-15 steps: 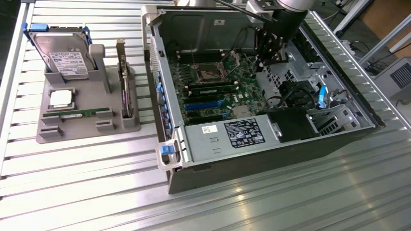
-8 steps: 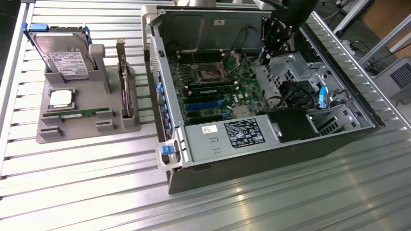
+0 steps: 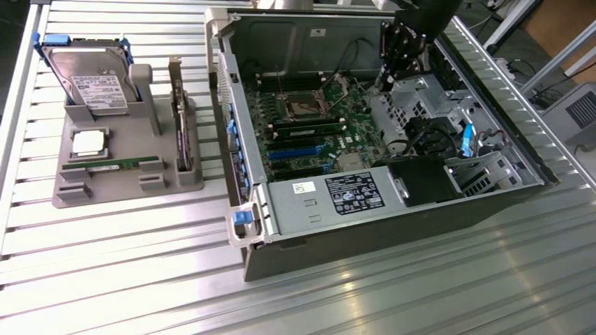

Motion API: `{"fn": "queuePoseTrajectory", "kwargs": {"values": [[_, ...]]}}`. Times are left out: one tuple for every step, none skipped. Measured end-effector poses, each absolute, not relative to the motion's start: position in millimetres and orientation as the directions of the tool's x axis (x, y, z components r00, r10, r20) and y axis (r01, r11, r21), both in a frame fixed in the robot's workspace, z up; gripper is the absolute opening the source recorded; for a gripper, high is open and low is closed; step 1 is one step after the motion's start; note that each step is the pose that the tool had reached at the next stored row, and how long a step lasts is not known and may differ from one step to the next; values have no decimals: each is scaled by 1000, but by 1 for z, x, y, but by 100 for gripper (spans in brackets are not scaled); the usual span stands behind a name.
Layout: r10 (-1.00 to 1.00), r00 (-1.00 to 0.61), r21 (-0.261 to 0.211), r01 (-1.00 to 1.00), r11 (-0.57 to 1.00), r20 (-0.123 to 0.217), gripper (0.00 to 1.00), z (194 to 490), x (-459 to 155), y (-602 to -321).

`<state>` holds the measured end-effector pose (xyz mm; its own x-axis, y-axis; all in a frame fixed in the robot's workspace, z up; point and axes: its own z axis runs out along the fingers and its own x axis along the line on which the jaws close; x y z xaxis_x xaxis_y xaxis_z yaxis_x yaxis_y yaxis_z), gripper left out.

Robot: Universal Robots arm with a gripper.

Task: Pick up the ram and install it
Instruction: 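Press down the ram until it locks into place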

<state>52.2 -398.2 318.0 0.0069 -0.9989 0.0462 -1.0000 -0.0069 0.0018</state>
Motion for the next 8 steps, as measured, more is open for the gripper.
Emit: {"fn": "queuePoseTrajectory", "kwargs": {"values": [[-999, 7, 2, -1000, -7, 46, 10, 318, 52, -398], [-999, 7, 2, -1000, -7, 46, 10, 318, 52, -398], [-999, 7, 2, -1000, -7, 46, 10, 318, 52, -398], [-999, 7, 2, -1000, -7, 46, 10, 318, 52, -398], [-999, 7, 2, -1000, -7, 46, 10, 318, 52, -398], [-999, 6, 2, -1000, -6, 46, 10, 318, 52, -398], [-999, 2, 2, -1000, -2, 46, 10, 318, 52, -398], [-999, -3, 2, -1000, 3, 46, 10, 318, 52, -398]]}}
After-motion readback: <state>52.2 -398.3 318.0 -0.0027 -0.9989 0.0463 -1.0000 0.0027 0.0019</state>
